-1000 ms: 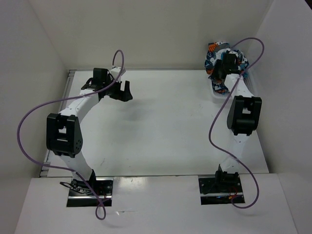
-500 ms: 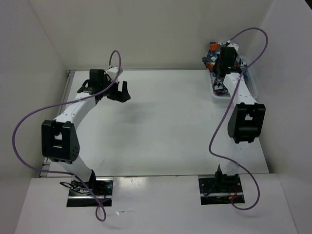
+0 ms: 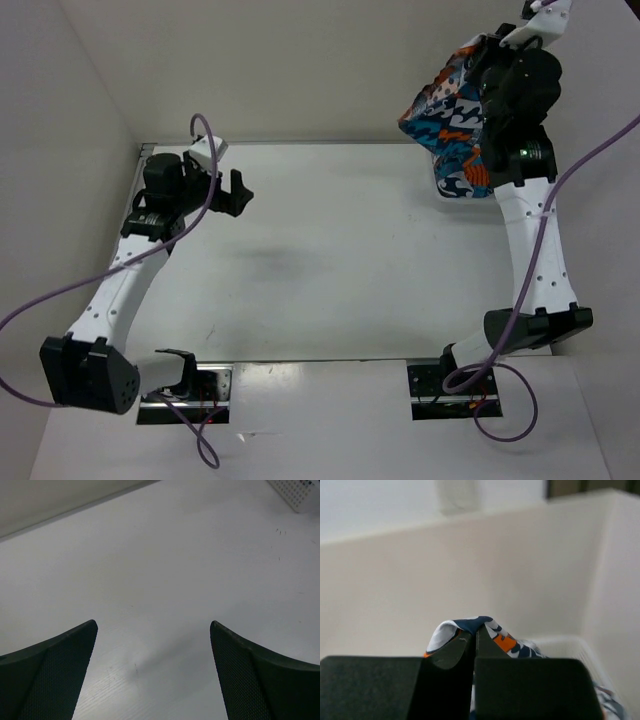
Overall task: Fold and stack the shorts
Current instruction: Grab the shorts from the pile, then move the shorts to the center of the board
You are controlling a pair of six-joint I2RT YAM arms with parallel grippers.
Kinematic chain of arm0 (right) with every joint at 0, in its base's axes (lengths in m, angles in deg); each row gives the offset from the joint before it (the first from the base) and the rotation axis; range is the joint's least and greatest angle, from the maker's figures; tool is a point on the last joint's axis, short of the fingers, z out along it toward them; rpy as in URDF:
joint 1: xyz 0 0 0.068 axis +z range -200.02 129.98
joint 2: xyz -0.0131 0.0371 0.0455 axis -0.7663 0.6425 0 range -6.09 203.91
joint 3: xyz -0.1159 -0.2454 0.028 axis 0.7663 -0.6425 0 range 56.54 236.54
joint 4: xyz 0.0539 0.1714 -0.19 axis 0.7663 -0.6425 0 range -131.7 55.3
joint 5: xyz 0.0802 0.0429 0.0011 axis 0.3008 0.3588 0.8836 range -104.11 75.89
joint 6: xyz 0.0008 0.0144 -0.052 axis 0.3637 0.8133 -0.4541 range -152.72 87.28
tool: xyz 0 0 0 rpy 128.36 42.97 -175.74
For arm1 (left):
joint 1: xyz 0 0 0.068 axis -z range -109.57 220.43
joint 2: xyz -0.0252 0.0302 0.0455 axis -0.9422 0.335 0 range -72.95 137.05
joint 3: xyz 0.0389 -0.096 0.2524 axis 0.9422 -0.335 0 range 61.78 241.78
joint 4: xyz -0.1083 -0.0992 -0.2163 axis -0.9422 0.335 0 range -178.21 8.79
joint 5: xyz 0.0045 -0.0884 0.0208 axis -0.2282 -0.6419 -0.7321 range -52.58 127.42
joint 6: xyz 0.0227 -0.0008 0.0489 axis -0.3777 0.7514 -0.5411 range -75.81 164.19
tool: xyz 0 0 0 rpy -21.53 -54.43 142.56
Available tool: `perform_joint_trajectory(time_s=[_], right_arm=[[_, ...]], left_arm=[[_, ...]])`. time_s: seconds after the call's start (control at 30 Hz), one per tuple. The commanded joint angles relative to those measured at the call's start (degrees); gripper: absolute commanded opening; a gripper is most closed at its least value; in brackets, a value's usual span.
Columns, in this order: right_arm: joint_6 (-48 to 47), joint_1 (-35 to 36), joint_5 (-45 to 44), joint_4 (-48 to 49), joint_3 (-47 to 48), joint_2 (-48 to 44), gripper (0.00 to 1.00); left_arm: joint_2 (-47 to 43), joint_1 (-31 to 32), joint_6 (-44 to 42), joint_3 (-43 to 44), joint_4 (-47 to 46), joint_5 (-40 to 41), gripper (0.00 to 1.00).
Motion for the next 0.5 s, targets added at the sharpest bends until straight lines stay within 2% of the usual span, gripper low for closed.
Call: perform_joint_trajectory(time_s=[0.0,0.07,0.1,0.2,0.27,0.37,0.4,0.47], right_arm=[[-2.21,0.49,18.69,3.70,6.17,-1.18,0.00],[-1.43,1.80,32.19,2.57,8.11,-0.57,0.00],[-0.81,2.33,35.41,2.03,8.11,0.22,0.00],[-0.81,6.28,41.49,2.03,5.40,0.75,0.00],[2.25,6.29,44.13,2.64,4.77,2.93,0.00],[-2.71,12.33,40.56,0.28,4.94,4.96,0.00],[-8.92,19.32,36.28,-1.12,5.47,6.62,0.00],[-10.73,28.38,32.65,-4.20,8.36,11.18,0.00]], left_arm=[[-6.95,-1.69,-0.23,-0.92,-2.74,0.41,1.00],[-8.98,-4.06,-0.23,-1.53,-2.74,-0.12,1.00],[-10.82,-4.76,-0.23,-1.54,-2.74,-0.12,1.00],[-12.77,-7.14,-0.23,-1.54,-1.60,-1.52,1.00],[-13.56,-8.80,-0.23,-1.54,-1.07,-2.14,1.00],[-14.09,-10.12,-0.23,-1.54,-0.02,-2.67,1.00],[-14.09,-10.13,-0.23,-1.54,-0.02,-2.67,1.00],[-13.57,-10.13,-0.23,-1.54,-0.02,-2.67,1.00]])
